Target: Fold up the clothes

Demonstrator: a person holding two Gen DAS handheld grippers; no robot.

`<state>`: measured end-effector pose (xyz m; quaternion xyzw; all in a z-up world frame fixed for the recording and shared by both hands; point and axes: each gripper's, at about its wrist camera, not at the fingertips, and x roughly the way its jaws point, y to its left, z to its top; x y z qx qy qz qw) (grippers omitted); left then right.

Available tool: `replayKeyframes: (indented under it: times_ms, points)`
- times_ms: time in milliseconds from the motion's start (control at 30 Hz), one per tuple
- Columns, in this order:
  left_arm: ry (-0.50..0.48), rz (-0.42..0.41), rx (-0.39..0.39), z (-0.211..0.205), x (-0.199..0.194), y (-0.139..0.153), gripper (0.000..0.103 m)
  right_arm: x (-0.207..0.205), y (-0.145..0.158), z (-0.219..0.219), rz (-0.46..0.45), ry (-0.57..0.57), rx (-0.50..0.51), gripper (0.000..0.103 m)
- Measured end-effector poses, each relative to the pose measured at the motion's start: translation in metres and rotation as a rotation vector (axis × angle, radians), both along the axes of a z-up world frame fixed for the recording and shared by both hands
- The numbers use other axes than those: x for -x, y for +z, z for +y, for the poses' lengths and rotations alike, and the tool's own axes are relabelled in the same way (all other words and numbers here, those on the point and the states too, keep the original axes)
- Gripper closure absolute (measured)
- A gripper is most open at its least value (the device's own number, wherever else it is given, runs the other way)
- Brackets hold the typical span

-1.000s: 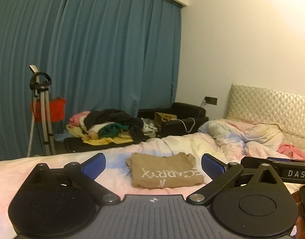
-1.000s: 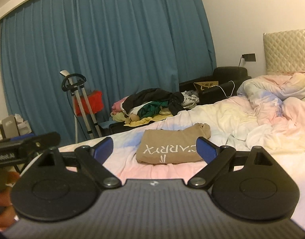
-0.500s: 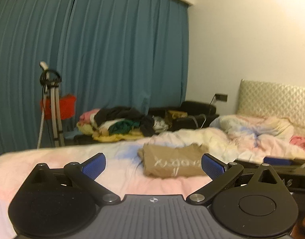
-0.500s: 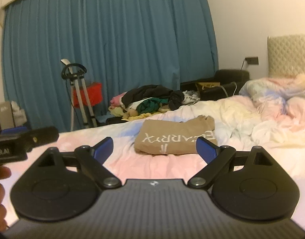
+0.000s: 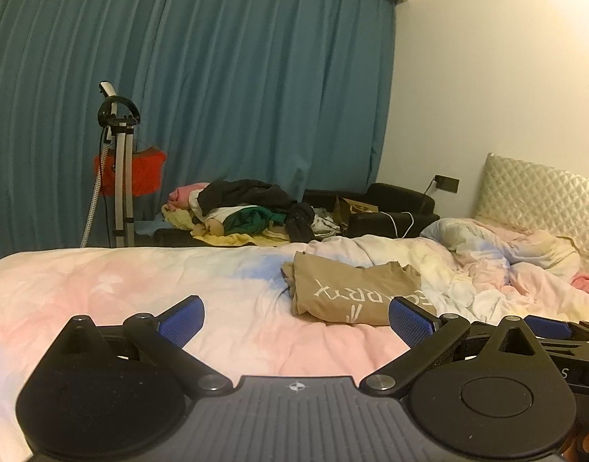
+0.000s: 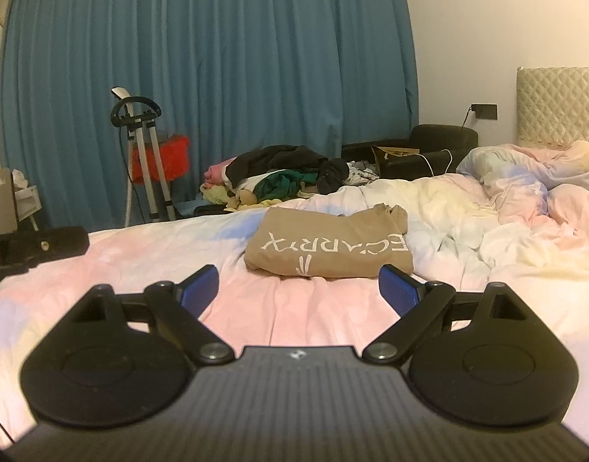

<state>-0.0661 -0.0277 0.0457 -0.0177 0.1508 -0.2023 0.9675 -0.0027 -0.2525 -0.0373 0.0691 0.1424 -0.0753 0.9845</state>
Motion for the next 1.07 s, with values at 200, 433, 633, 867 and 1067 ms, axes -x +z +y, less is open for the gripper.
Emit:
replayKeyframes:
  times_ms: [200, 433, 633, 867, 1067]
  points:
    - [0.004, -0.008, 0.012, 0.002, 0.003, 0.0031, 0.0, 0.0022, 0.0007, -0.0043, 0.002, -0.021, -0.021, 0.011]
    - [0.009, -0.02, 0.017, 0.0032, 0.0066, 0.0061, 0.0, 0.0056, 0.0019, -0.0024, -0.009, -0.021, -0.016, 0.012]
    - [0.012, -0.024, 0.007, 0.0015, 0.0078, 0.006, 0.0, 0.0066, 0.0012, 0.0016, -0.008, -0.013, -0.004, 0.011]
    - [0.032, -0.015, -0.017, -0.0004, 0.0072, 0.0036, 0.0, 0.0077, 0.0015, 0.0022, -0.008, -0.008, -0.005, 0.011]
    - [0.042, -0.016, -0.024, -0.0005, 0.0077, 0.0024, 0.0, 0.0081, 0.0017, 0.0029, -0.007, -0.009, -0.007, 0.012]
